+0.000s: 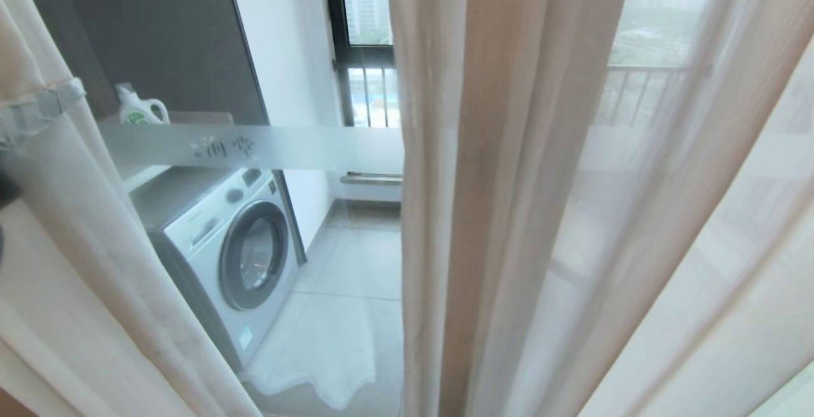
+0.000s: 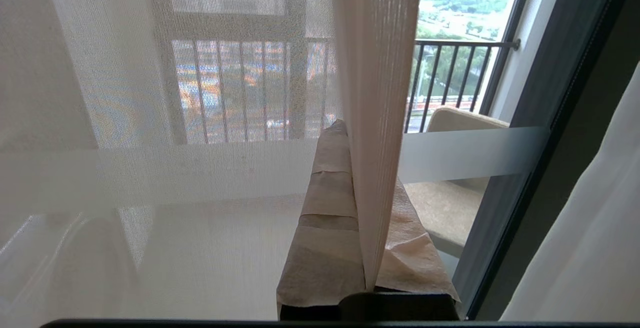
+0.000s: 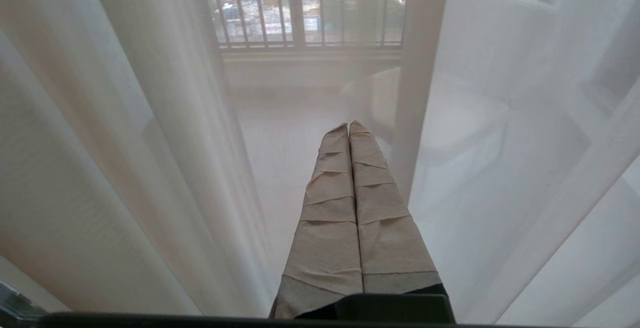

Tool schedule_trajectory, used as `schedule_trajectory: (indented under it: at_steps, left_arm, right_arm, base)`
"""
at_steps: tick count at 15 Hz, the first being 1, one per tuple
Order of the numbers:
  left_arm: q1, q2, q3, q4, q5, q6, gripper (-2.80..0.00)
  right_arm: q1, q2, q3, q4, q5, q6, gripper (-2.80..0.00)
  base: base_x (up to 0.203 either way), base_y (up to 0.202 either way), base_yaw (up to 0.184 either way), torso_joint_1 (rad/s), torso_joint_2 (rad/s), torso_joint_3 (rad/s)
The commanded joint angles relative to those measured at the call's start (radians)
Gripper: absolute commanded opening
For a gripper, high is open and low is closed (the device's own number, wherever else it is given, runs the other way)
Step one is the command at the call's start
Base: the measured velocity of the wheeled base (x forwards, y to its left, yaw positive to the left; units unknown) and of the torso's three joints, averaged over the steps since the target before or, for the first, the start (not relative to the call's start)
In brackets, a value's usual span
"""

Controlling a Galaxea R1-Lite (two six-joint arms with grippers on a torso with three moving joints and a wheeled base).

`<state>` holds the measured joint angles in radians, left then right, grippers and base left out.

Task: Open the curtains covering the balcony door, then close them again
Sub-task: Close the inner curtains on both sides

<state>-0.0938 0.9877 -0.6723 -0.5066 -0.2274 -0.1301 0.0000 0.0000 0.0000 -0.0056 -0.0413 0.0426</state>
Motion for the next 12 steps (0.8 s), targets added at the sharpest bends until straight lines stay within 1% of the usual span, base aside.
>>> schedule_trajectory:
  at_steps: [1,7,8,12]
  left_arm:
    - [0.000,0.003,0.000,-0.003,0.000,-0.002,-2.80]
    - [0.002,0.010,0.007,-0.004,-0.001,-0.004,-2.80]
    - [0.002,0.015,0.005,-0.004,-0.003,-0.005,-2.80]
    - [0.002,0.037,-0.004,-0.006,-0.004,-0.004,-2.80]
  right_arm:
    - [0.000,0.000,0.000,-0.001,0.000,0.000,-2.80]
    - [0.000,0.000,0.000,-0.001,0.000,0.000,-2.80]
    - [0.000,0.000,0.000,-0.001,0.000,0.000,-2.80]
    - [0.000,0.000,0.000,-0.001,0.000,0.000,-2.80]
  base:
    - [0.000,-0.189,0.000,0.006,0.00,0.007]
    - [0.000,-0.182,0.002,0.000,0.00,0.002]
    - [0.000,-0.091,0.000,0.005,0.00,0.005]
    - [0.000,0.000,0.000,0.000,0.00,0.000]
